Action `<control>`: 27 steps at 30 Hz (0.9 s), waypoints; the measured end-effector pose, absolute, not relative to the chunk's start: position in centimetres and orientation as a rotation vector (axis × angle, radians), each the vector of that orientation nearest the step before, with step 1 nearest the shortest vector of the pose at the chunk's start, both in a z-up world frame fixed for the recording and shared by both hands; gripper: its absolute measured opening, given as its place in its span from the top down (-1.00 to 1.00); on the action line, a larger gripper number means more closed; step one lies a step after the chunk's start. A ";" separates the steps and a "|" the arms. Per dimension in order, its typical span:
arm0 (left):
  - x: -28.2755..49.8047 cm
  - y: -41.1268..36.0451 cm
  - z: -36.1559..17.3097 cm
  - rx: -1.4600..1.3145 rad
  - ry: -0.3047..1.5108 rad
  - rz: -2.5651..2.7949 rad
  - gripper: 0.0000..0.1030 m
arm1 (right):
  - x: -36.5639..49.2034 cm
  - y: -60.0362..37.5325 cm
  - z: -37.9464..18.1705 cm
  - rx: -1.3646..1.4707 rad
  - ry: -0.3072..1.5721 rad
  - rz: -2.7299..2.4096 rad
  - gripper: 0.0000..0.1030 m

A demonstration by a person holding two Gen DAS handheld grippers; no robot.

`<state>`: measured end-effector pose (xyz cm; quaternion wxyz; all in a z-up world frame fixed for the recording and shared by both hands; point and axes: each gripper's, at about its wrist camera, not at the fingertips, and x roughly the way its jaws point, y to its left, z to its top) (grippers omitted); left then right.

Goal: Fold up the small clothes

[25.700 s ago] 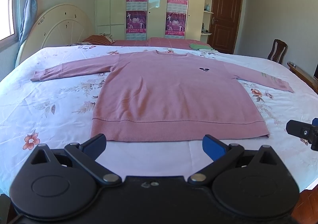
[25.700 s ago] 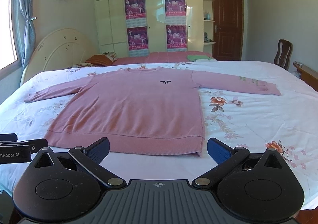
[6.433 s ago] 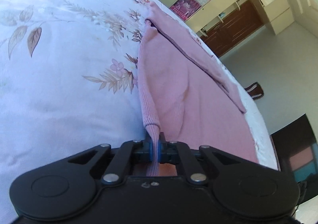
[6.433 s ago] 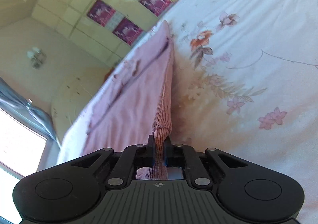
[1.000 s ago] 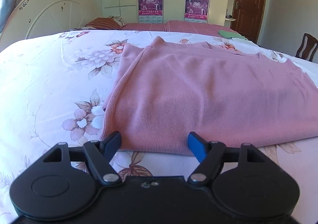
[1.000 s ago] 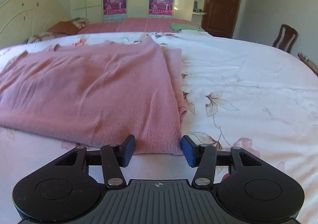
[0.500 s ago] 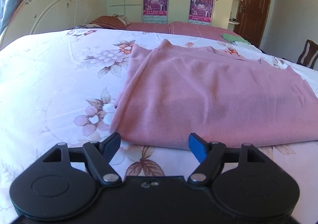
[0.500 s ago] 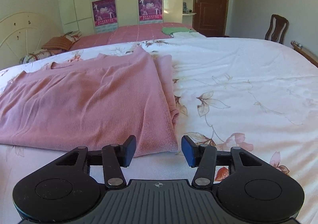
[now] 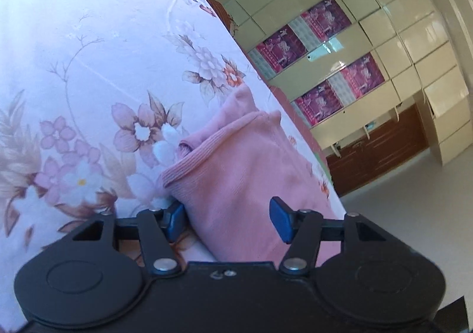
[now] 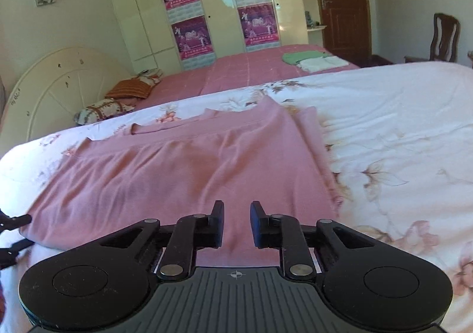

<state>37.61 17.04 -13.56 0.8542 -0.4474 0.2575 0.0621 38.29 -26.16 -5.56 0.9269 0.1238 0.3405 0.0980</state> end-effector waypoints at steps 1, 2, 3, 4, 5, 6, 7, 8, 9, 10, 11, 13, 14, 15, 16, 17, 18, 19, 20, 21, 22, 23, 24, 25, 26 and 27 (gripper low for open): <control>38.2 17.2 -13.7 -0.950 0.528 0.133 -0.11 | 39.0 -25.5 -5.6 0.273 0.697 0.224 0.72; 38.7 17.3 -13.8 -0.951 0.521 0.138 -0.08 | 39.8 -24.7 -5.7 0.282 0.697 0.248 0.76; 39.3 17.3 -13.8 -0.948 0.518 0.143 0.05 | 40.6 -23.7 -5.7 0.283 0.699 0.269 0.78; 39.8 17.3 -13.8 -0.937 0.528 0.148 0.29 | 41.4 -22.7 -5.8 0.280 0.703 0.293 0.78; 40.6 17.4 -13.9 -0.916 0.556 0.156 0.53 | 42.1 -21.7 -5.9 0.275 0.703 0.318 0.79; 41.2 17.5 -14.1 -0.921 0.588 0.159 0.84 | 42.9 -20.5 -5.9 0.266 0.702 0.342 0.80; 41.1 17.8 -13.8 -0.959 0.565 0.154 0.85 | 43.6 -19.5 -6.1 0.258 0.704 0.365 0.80; 40.7 18.0 -13.0 -0.986 0.502 0.116 0.85 | 44.4 -18.6 -6.2 0.250 0.708 0.382 0.80; 40.2 18.0 -12.0 -0.985 0.441 0.079 0.85 | 44.9 -17.7 -6.2 0.244 0.706 0.391 0.80; 39.7 18.0 -11.3 -0.986 0.403 0.047 0.85 | 45.3 -17.1 -6.2 0.245 0.699 0.401 0.81; 39.5 18.0 -11.1 -0.981 0.391 0.031 0.85 | 45.6 -16.6 -6.2 0.254 0.692 0.416 0.81; 40.0 18.1 -11.9 -0.935 0.445 0.047 0.84 | 46.1 -15.7 -6.7 0.258 0.686 0.449 0.81; 40.4 18.3 -12.6 -0.932 0.483 0.056 0.83 | 46.5 -15.0 -7.4 0.238 0.705 0.462 0.81; 40.6 18.5 -13.6 -0.958 0.530 0.063 0.80 | 47.1 -14.1 -8.4 0.199 0.757 0.461 0.81; 40.7 18.7 -14.2 -0.984 0.556 0.071 0.66 | 47.6 -13.4 -9.6 0.164 0.800 0.450 0.83; 40.6 18.9 -14.5 -0.998 0.559 0.082 0.58 | 47.5 -13.3 -9.9 0.162 0.765 0.451 0.83; 40.3 19.0 -14.7 -1.009 0.542 0.076 0.55 | 47.5 -13.1 -9.8 0.154 0.766 0.447 0.83; 40.3 19.0 -14.9 -1.014 0.535 0.072 0.52 | 47.5 -13.1 -9.9 0.152 0.767 0.443 0.83; 40.3 19.0 -15.0 -1.014 0.535 0.073 0.52 | 47.5 -13.2 -10.0 0.151 0.766 0.440 0.83; 40.3 19.0 -15.1 -1.010 0.535 0.075 0.52 | 47.5 -13.1 -10.1 0.148 0.765 0.438 0.83; 40.5 19.0 -15.1 -1.013 0.536 0.077 0.52 | 47.5 -13.0 -10.2 0.143 0.766 0.436 0.83; 40.6 19.1 -15.2 -1.020 0.537 0.078 0.54 | 47.6 -12.9 -10.2 0.133 0.767 0.431 0.83; 40.4 19.0 -15.3 -1.021 0.543 0.088 0.68 | 47.5 -12.6 -10.1 0.121 0.770 0.426 0.83; 40.6 19.1 -15.4 -1.020 0.553 0.099 0.80 | 47.5 -12.4 -10.0 0.108 0.773 0.420 0.83; 40.7 19.3 -15.5 -1.029 0.552 0.098 0.81 | 47.5 -12.2 -10.0 0.100 0.777 0.412 0.83; 40.5 19.4 -15.5 -1.030 0.549 0.095 0.81 | 47.5 -12.0 -9.8 0.095 0.785 0.402 0.83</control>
